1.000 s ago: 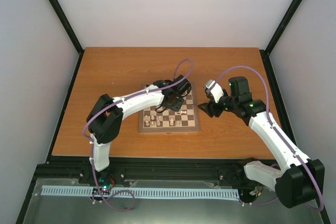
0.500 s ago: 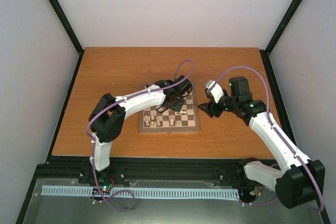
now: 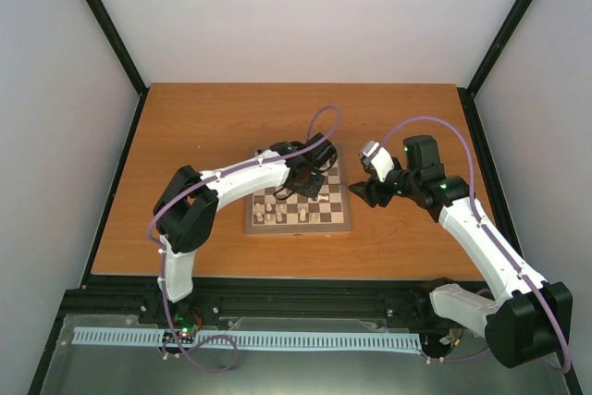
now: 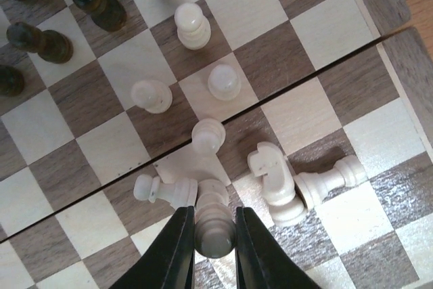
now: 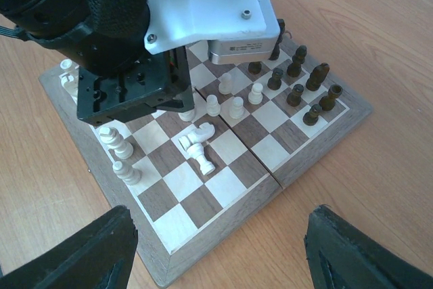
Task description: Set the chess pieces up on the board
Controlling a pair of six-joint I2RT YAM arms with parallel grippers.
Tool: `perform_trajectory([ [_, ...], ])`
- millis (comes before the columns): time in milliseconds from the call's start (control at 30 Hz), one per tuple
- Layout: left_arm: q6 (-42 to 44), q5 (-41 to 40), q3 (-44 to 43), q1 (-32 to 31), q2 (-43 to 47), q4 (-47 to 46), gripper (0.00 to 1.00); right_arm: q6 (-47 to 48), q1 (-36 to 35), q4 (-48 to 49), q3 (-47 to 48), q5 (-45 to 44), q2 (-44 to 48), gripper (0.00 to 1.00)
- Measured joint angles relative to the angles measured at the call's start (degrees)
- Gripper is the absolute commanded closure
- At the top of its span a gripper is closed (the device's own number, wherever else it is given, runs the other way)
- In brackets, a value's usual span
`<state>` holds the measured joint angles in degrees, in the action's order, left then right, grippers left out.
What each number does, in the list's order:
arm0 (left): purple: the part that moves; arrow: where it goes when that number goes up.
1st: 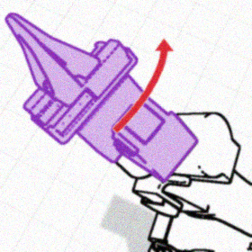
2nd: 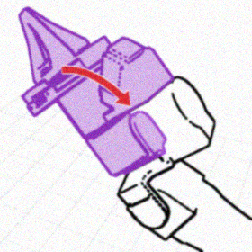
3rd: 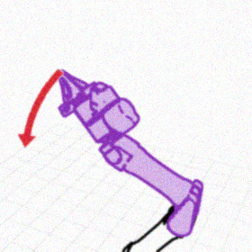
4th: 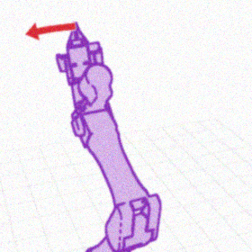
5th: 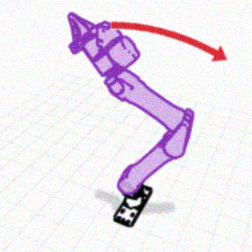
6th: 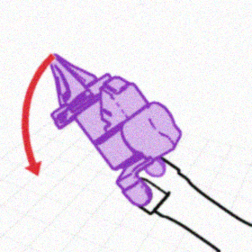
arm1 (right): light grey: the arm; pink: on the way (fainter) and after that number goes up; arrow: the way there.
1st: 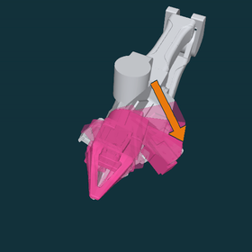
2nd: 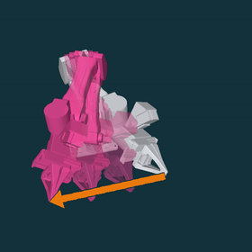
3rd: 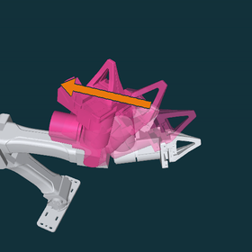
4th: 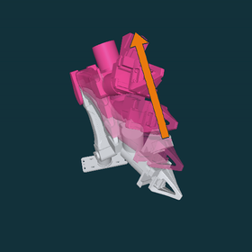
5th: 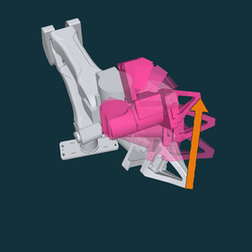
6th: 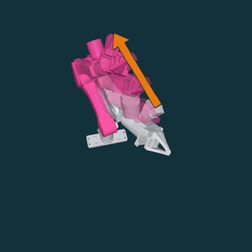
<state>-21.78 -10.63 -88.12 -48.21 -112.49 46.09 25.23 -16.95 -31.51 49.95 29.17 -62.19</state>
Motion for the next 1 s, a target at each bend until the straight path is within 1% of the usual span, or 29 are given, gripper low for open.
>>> perform_trajectory([
  [400,0.44,0.20,2.16,0.00,9.27,0.57,0.90,0.00,0.00,0.00,0.00,0.04,0.00,0.31],
  [600,3.67,2.73,3.43,-0.04,14.86,1.36,0.90,-1.40,0.04,-0.96,1.57,0.48,-0.72,0.36],
  [767,8.28,4.94,3.63,-0.98,20.37,4.11,0.90,-3.74,0.37,-2.93,8.41,4.96,-7.54,0.42],
  [900,13.38,7.56,5.05,-3.08,26.12,5.55,0.90,-5.09,0.63,-5.77,13.18,10.62,-13.81,0.45],
  [1000,16.59,9.29,5.44,-4.68,28.81,6.91,0.90,-5.64,0.70,-7.98,16.59,14.69,-18.01,0.47],
])
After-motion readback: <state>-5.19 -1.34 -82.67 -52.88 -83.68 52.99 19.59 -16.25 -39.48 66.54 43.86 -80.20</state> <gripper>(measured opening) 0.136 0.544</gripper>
